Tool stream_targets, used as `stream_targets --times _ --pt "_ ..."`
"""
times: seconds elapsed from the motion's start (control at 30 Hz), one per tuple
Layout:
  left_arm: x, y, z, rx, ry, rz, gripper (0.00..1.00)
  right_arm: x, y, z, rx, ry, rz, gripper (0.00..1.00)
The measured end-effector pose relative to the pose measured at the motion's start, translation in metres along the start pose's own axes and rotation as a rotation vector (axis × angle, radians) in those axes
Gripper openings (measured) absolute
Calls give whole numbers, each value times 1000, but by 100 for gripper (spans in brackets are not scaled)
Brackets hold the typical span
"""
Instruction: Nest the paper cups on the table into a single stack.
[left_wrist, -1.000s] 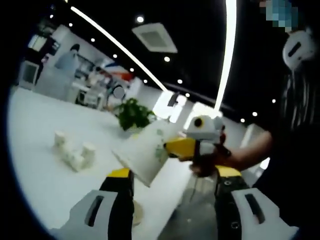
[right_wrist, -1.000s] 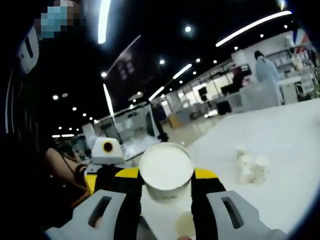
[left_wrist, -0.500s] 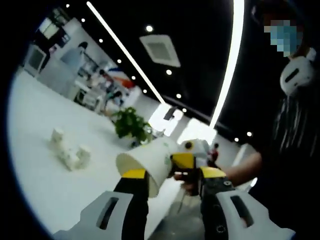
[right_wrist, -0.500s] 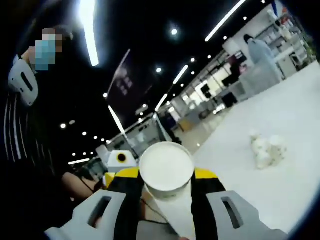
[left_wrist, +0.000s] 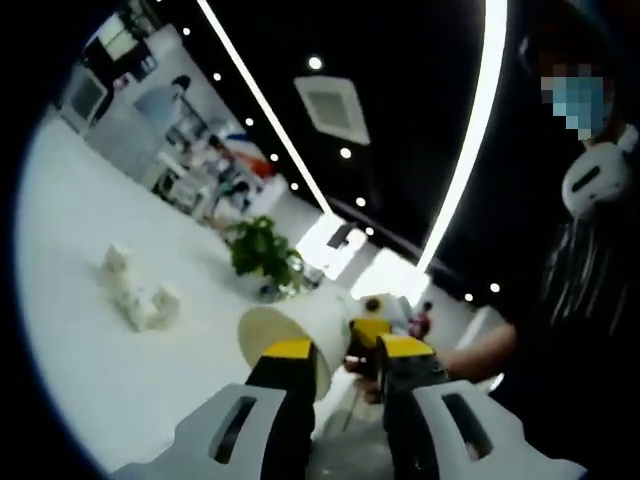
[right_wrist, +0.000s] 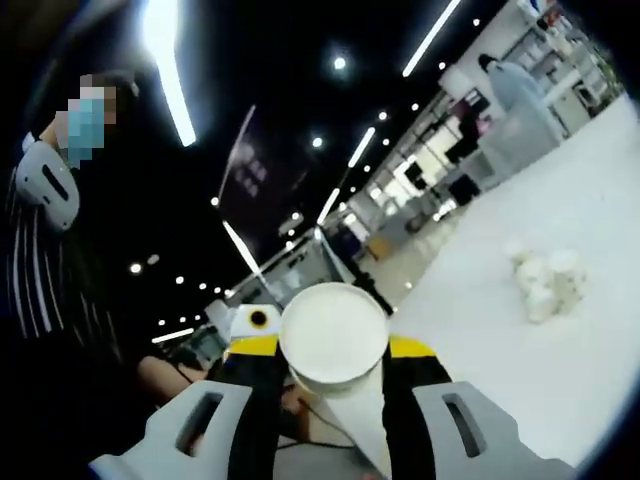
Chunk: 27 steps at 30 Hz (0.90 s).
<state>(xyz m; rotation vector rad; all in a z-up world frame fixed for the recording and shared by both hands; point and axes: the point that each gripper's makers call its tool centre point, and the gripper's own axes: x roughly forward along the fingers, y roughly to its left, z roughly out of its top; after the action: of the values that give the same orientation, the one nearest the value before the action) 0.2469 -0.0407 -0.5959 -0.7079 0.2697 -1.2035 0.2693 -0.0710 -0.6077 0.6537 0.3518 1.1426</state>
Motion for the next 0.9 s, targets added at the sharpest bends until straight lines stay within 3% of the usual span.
stream_targets --times 0.53,0.9 --pt "-6 0 2 -30 -14 7 5 2 8 -3 26 4 36 35" --pt "-7 -8 4 -56 -8 -33 1 3 15 -3 49 -3 73 35"
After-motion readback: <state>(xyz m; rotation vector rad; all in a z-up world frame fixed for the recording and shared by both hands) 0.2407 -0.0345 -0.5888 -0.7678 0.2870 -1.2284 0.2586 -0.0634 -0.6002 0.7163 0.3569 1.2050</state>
